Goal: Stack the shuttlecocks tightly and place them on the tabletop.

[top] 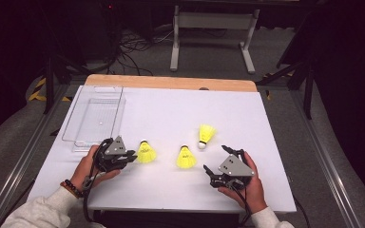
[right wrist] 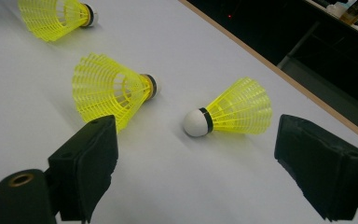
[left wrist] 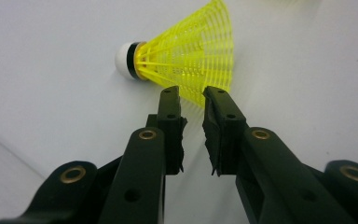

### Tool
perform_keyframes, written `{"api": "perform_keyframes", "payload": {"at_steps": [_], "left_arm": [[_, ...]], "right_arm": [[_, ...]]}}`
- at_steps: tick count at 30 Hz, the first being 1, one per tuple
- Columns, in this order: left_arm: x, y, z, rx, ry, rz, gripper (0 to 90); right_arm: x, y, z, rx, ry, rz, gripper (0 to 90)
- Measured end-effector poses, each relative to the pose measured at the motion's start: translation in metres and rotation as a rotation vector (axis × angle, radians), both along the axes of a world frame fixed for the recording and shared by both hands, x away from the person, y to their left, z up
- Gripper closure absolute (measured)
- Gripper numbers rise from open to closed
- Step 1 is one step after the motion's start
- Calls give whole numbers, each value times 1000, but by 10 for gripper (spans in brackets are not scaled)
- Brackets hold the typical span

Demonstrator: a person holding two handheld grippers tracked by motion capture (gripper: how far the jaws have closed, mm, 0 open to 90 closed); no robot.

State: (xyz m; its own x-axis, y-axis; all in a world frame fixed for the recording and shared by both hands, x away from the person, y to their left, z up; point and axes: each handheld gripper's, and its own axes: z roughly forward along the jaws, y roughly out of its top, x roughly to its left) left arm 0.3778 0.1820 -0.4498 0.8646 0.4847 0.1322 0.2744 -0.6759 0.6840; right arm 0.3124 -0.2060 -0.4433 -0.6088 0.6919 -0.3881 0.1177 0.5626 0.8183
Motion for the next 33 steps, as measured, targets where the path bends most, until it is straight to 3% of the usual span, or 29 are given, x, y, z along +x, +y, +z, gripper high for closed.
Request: {"api": "perform_keyframes", "payload": {"at_steps": [3,5,7,17,19,22,24,27,33], "left_arm": [[1,-7,3,5,-32,8,705],[2,-9,4,2,-32,5,640],[3,-17,6,-17,-42,-45,602],[23,-53,8,52,-134,-58,490],[26,-57,8,55,-134,-60,501],[35,-70,7,105,-134,-33,572],[37,-73,7,122,-129,-38,667],[42,-80,8,139,-114,-35,739],[53,-85,24,160,-97,4,883]], "right_arm": [[1,0,0,-3,3,-1,143],[0,0,0,-2,3,-1,143],[0,0,0,-2,2,1,143],[0,0,-1,-1,6,2,143],[1,0,-1,-2,8,3,143],[0,1,-2,-8,15,10,143],[0,1,-1,-7,15,11,144],[1,1,-2,-9,19,12,144],[1,1,-2,-13,27,20,145]]}}
